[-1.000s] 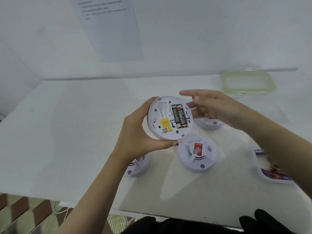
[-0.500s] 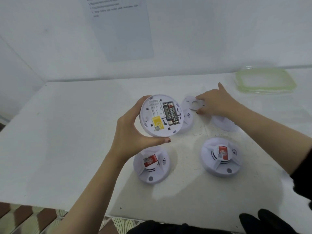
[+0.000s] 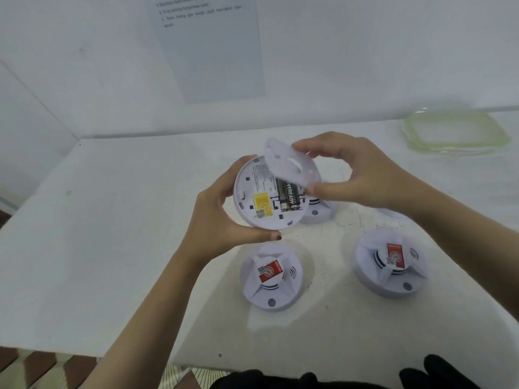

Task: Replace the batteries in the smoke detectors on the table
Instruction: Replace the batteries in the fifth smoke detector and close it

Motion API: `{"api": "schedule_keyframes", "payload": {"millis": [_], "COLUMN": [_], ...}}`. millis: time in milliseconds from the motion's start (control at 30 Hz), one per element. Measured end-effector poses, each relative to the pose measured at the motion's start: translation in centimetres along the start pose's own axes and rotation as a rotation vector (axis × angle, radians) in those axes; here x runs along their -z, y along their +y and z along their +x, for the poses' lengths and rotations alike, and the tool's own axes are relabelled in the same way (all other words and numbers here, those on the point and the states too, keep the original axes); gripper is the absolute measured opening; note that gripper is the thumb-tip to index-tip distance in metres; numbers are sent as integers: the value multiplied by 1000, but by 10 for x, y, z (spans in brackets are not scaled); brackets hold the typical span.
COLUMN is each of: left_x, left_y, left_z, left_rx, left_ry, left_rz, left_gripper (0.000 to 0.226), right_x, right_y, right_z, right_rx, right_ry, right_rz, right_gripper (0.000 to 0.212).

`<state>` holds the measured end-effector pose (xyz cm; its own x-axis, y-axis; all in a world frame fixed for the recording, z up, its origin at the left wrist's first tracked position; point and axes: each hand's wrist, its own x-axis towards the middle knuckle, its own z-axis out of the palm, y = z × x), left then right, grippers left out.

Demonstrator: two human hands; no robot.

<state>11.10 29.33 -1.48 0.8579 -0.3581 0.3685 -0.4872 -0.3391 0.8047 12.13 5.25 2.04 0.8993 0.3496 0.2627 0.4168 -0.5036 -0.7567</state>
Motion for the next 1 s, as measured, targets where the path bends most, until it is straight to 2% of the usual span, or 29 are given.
{"api": "schedule_keyframes", "payload": {"millis": [167,533,733,1000], "left_x": [3,4,-1,-2], "left_y": [0,4,8,11], "left_z": [1,1,-1,-1], "left_rx": [8,15,12,26], "left_ry": [-12,3,3,22], "left_rz": [-33,-45,-35,-55], "left_gripper": [97,96,97,95], "right_x": [-14,-14,-8,-12], "right_y": [-16,-17,-23,-26], "right_z": [-6,-8,-6,-9], "right_rx": [196,154,66,105], "right_ry": [-5,-68,-107,-99], "right_rz": [-247,-282,-284,-383], "right_gripper": [60,59,58,63]}}
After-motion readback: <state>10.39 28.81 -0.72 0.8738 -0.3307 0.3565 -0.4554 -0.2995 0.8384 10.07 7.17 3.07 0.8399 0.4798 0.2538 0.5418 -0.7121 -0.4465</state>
